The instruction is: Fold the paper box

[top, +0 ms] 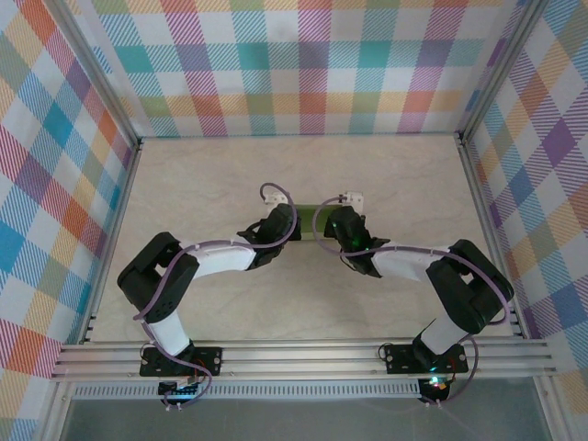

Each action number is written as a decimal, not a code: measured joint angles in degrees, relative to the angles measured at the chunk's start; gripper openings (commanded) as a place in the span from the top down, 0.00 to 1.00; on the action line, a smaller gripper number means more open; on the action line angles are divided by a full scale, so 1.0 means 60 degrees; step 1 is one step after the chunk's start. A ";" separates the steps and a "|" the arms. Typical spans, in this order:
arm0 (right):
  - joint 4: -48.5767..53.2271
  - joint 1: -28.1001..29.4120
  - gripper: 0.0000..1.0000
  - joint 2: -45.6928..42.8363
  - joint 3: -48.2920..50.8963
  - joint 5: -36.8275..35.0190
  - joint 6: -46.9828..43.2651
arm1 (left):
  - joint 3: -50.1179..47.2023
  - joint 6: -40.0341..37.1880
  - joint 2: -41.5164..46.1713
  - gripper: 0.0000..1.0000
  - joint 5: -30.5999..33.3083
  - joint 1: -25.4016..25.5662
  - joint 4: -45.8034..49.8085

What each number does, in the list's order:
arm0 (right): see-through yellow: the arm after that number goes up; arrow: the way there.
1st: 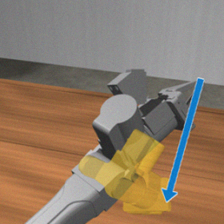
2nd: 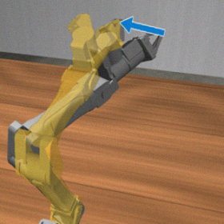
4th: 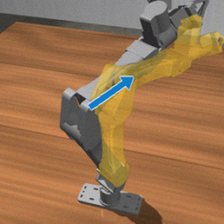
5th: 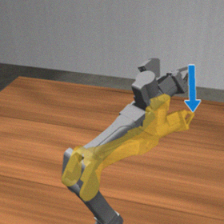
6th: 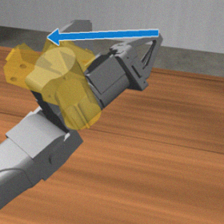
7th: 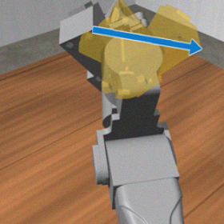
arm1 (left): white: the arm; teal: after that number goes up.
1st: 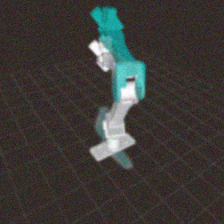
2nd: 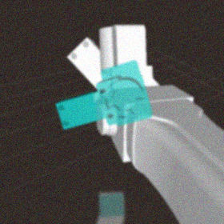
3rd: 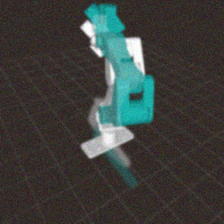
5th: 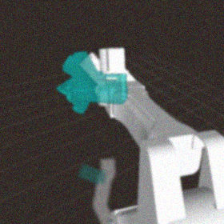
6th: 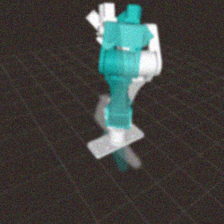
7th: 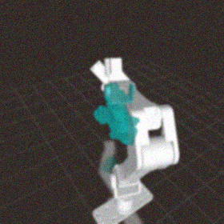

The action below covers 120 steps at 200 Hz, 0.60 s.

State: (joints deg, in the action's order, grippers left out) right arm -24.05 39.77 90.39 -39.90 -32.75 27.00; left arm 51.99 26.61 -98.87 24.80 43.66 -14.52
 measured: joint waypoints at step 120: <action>-0.1534 0.0135 0.41 -0.0474 0.1249 0.0943 -0.0543 | -0.0892 -0.0193 -0.0062 1.00 0.0834 0.0157 -0.0922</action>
State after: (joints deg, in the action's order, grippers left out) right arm -33.26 40.58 87.55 -32.40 -27.09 23.75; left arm 46.63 25.45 -99.24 29.80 44.60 -20.05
